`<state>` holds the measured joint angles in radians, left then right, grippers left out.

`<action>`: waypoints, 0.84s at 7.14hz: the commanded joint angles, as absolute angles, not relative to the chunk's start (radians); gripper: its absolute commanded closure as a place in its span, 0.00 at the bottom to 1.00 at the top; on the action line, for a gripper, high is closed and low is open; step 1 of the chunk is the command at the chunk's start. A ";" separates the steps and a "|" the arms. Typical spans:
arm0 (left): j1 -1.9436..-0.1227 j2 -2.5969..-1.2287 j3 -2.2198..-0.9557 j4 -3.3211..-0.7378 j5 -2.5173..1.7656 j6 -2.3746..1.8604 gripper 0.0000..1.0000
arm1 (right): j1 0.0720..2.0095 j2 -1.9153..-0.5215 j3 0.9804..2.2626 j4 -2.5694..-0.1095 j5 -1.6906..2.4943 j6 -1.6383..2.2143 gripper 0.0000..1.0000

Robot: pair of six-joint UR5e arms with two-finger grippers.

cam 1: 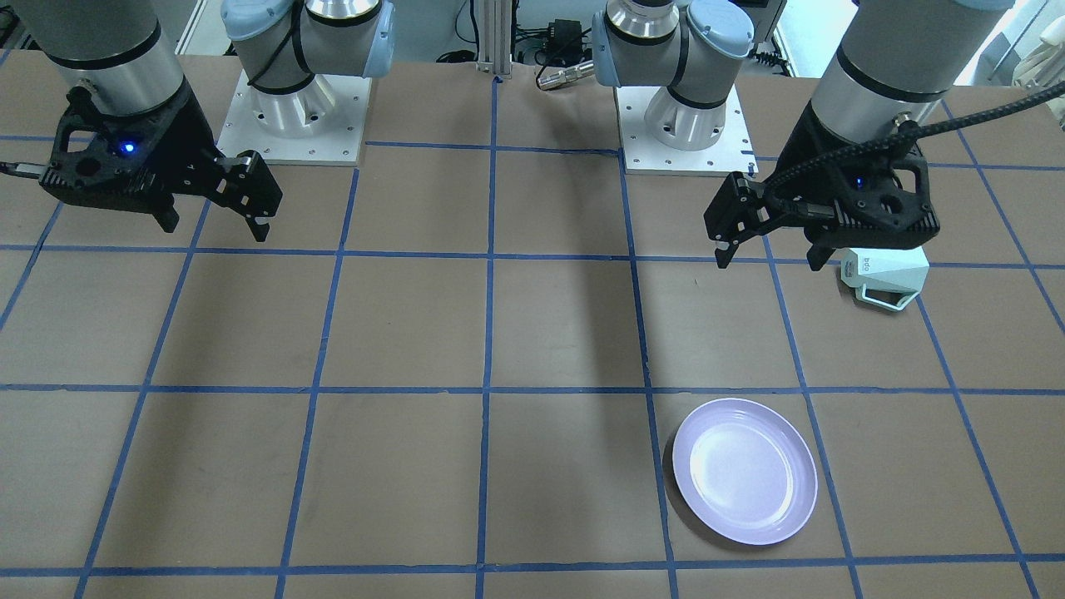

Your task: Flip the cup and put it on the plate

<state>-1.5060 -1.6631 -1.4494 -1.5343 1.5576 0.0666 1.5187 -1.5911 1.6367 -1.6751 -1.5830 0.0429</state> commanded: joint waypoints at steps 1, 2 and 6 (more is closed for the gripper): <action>-1.496 -1.657 -1.451 -1.539 1.562 0.066 0.00 | 1.519 -1.591 1.637 -1.675 -1.583 0.043 0.00; -1.496 -1.654 -1.453 -1.534 1.563 0.067 0.00 | 1.519 -1.591 1.637 -1.675 -1.582 0.043 0.00; -1.332 -1.640 -1.457 -1.557 1.559 0.249 0.00 | 1.519 -1.592 1.637 -1.675 -1.583 0.043 0.00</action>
<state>-1.3809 -1.6443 -1.4558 -1.5508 1.5598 0.1557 1.5186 -1.5916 1.6368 -1.6751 -1.5830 0.0429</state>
